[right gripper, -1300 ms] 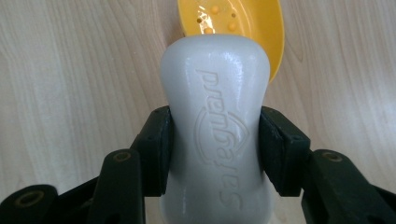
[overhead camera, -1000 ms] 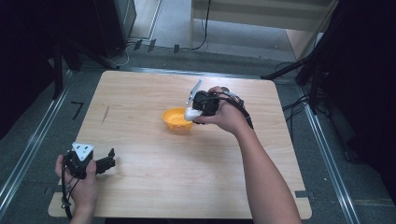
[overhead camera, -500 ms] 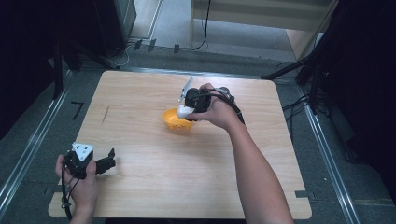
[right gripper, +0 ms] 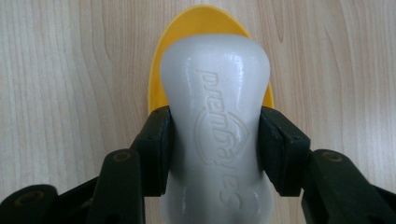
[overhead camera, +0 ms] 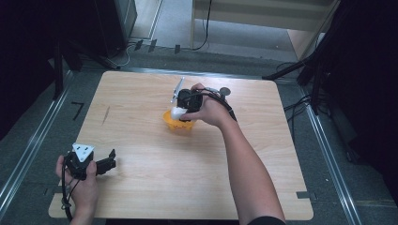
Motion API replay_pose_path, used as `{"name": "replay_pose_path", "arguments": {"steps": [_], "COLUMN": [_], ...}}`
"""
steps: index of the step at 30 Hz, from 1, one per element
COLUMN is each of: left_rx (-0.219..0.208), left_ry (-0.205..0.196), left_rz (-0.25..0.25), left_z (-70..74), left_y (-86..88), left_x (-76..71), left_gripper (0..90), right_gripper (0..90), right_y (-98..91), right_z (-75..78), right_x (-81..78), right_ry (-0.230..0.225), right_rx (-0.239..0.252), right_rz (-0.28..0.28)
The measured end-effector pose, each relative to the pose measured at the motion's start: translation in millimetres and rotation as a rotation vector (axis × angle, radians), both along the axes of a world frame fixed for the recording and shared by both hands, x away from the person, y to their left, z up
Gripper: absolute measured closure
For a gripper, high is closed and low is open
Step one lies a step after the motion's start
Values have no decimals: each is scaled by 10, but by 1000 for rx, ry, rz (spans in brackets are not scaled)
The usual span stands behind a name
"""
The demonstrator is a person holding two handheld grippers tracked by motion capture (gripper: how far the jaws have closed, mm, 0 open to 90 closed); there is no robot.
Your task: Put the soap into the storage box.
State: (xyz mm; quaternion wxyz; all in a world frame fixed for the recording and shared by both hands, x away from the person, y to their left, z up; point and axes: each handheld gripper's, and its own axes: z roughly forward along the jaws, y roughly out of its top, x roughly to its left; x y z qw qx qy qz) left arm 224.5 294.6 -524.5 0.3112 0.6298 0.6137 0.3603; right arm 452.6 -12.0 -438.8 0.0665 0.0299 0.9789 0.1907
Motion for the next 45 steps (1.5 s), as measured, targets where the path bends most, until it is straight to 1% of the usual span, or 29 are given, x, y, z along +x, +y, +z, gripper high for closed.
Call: {"name": "replay_pose_path", "arguments": {"steps": [3, 7, 12, 14, 17, 21, 23, 24, 25, 26, 33, 34, 35, 36, 37, 38, 39, 40, 43, 45], "left_rx": [0, -3, -5, -6, -5, -5, -4, -4, -4, -4, -5, -4, -4, -4, -3, -2, -2, -6, -2, -2], "left_ry": [2, 1, -1, -2, -2, -1, 0, -1, -1, -1, -1, -2, -2, -2, -1, 1, 1, -1, 4, 3], "left_rz": [0, -2, -3, -3, -2, -2, -1, -1, -1, -1, -1, -2, -2, -2, 0, 1, 1, 0, 1, 1], "left_z": [1, 1, 0, -1, -1, 0, 0, 0, 0, 0, 0, 0, 0, 0, 1, 2, 2, 1, 3, 3], "left_y": [1, 3, 5, 5, 6, 6, 6, 7, 7, 7, 5, 4, 4, 4, 4, 6, 6, 9, 10, 10], "left_x": [-1, 0, 0, 0, 0, 0, 0, 1, 1, 1, 1, 1, 1, 3, 4, 4, 4, 6, 5, 6], "left_gripper": [0, 0, 0, 0, 0, 0, 0, 0, 0, 0, 0, 0, 0, 0, 0, 0, 0, 0, 0, 0], "right_gripper": [506, 506, 506, 506, 506, 499, 488, 455, 455, 434, 407, 385, 385, 367, 367, 351, 351, 282, 207, 154], "right_y": [34, 56, 79, 91, 97, 97, 95, 77, 77, 49, -26, -67, -67, -118, -144, -168, -168, -214, -298, -365], "right_z": [-19, -49, -131, -159, -181, -220, -222, -188, -188, -134, -65, -56, -56, -51, -53, -57, -57, -70, -84, -85], "right_x": [21, 43, 78, 96, 100, 123, 126, 127, 127, 139, 110, 87, 87, 62, 48, 25, 25, -18, -76, -115], "right_ry": [-12, -9, 10, 8, 14, 42, 34, 33, 33, 40, 53, 66, 66, 76, 75, 85, 85, 79, 85, 71], "right_rx": [-7, -13, -22, -22, -26, -47, -54, -14, -14, 22, 38, 52, 52, 73, 82, 87, 87, 83, 83, 85], "right_rz": [9, 14, 14, 25, 16, -3, -4, -27, -27, -45, -54, -80, -80, -109, -124, -135, -135, -152, -178, -199]}}
